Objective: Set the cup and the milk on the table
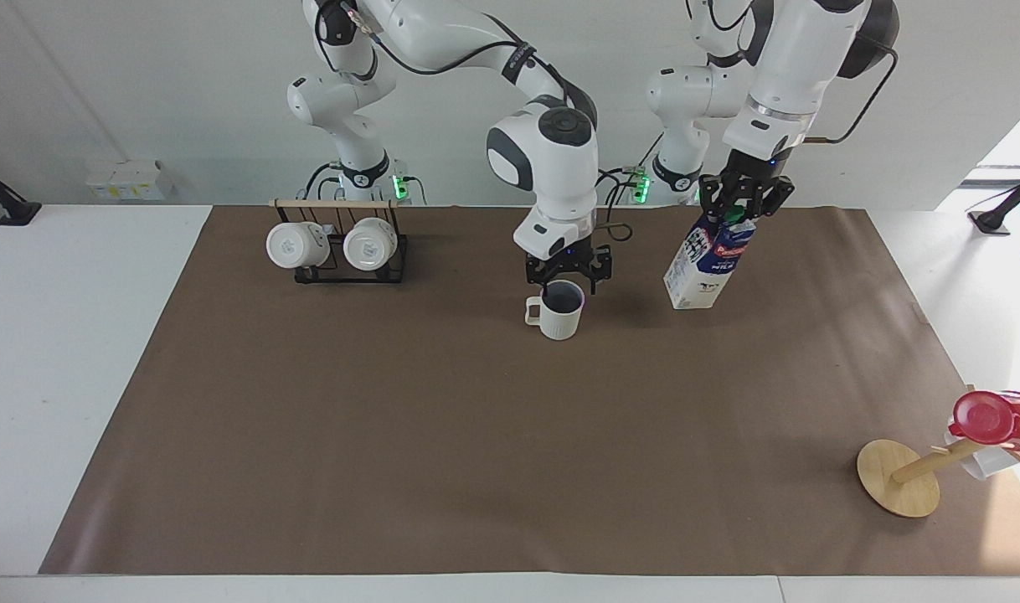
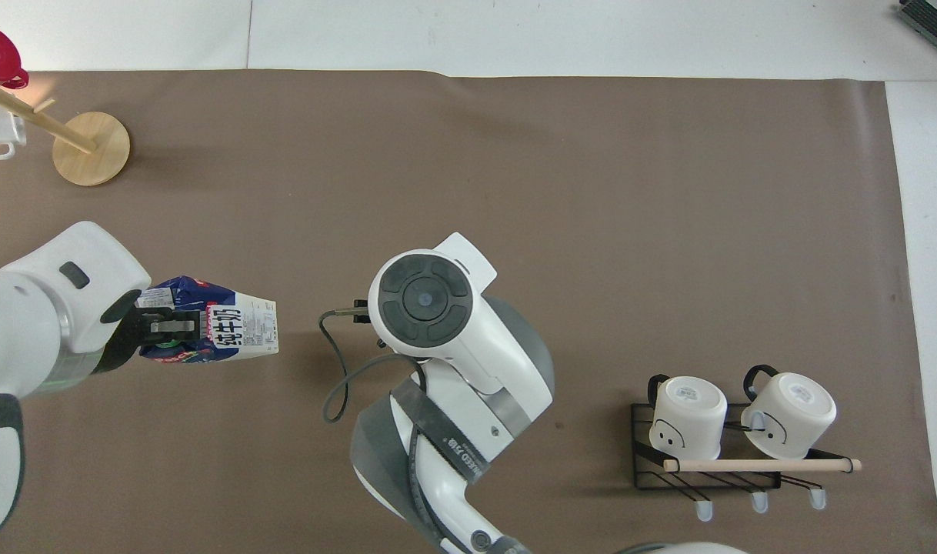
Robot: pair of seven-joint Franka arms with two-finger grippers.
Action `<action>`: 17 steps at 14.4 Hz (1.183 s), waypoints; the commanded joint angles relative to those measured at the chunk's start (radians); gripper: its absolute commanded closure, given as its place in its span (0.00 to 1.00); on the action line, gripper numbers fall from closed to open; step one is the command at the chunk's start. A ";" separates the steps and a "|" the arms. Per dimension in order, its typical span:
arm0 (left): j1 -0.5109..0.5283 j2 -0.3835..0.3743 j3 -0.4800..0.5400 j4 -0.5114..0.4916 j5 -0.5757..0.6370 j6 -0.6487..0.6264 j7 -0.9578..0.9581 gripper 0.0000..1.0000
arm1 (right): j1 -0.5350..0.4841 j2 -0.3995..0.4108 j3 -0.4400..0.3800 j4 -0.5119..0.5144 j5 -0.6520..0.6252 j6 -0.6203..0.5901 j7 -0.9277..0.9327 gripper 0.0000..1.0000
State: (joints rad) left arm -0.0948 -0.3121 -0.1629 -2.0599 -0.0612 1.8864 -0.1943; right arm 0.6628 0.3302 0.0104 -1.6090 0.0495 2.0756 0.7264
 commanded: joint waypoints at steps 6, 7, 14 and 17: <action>-0.095 0.027 -0.021 0.038 0.000 -0.021 -0.160 0.57 | -0.247 -0.252 0.008 -0.135 0.010 -0.181 -0.165 0.00; -0.095 0.039 -0.041 0.037 0.003 -0.010 -0.189 0.57 | -0.279 -0.267 0.010 -0.141 0.010 -0.193 -0.195 0.00; -0.121 0.113 -0.070 0.004 0.053 0.082 -0.283 0.59 | -0.471 -0.310 -0.003 -0.063 0.010 -0.303 -0.395 0.00; -0.134 0.133 -0.072 -0.037 0.055 0.152 -0.315 0.60 | -0.520 -0.307 -0.004 0.007 0.004 -0.379 -0.430 0.00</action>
State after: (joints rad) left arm -0.1945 -0.1848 -0.2469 -2.0687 -0.0310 1.9871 -0.4673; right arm 0.1770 0.0204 -0.0005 -1.6511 0.0494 1.7489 0.3417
